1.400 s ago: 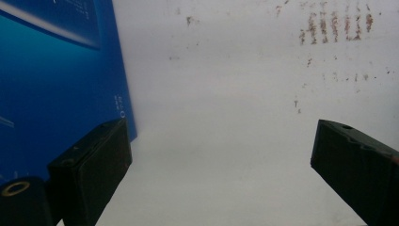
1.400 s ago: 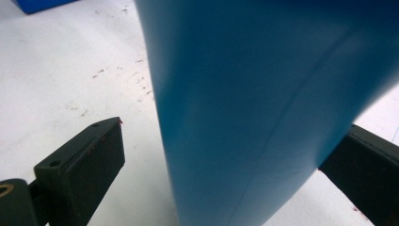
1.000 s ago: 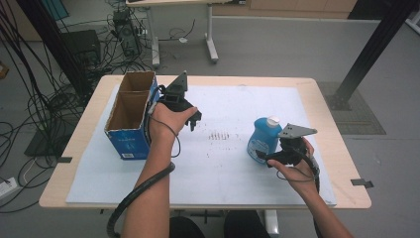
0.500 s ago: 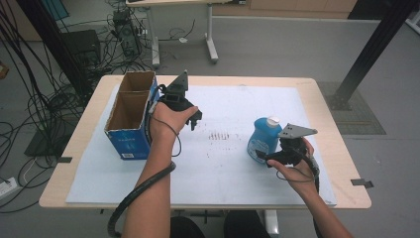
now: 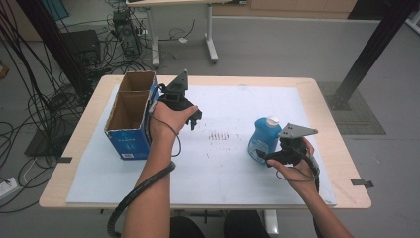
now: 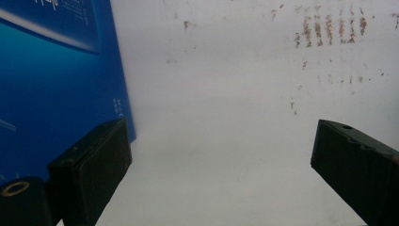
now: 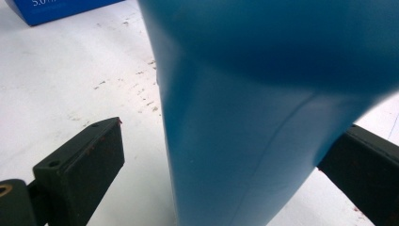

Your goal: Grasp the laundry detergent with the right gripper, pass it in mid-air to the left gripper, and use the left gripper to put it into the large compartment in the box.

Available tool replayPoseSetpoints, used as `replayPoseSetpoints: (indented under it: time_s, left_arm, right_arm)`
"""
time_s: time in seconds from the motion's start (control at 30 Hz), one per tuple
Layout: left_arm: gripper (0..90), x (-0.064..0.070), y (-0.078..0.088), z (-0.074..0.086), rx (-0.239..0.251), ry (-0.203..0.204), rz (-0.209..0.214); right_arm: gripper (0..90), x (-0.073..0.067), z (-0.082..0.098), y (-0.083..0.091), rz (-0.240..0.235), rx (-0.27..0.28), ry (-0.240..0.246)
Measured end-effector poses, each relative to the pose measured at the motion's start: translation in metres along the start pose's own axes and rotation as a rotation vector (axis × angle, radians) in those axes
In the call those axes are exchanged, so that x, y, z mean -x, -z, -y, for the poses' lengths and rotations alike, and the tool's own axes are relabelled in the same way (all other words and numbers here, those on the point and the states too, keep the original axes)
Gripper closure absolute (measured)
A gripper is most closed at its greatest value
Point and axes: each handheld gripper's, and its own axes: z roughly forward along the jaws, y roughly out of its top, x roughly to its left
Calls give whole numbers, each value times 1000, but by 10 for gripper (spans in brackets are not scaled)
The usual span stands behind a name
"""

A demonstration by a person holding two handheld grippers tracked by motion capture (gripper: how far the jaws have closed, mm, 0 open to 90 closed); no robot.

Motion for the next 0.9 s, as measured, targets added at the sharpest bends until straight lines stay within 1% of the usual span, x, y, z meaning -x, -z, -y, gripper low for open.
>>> replayPoseSetpoints:
  time_s: [0.47, 0.83, 0.9]
  left_arm:
    - [61, 1, 1, 0, 2, -4, -2]
    - [61, 6, 1, -1, 3, -18, 4]
    - [61, 6, 1, -1, 4, -14, 5]
  right_arm:
    - [19, 0, 0, -2, -6, 4, -4]
    - [19, -1, 0, -4, -9, 6, -6]
    - [19, -1, 0, -4, -7, 7, -8]
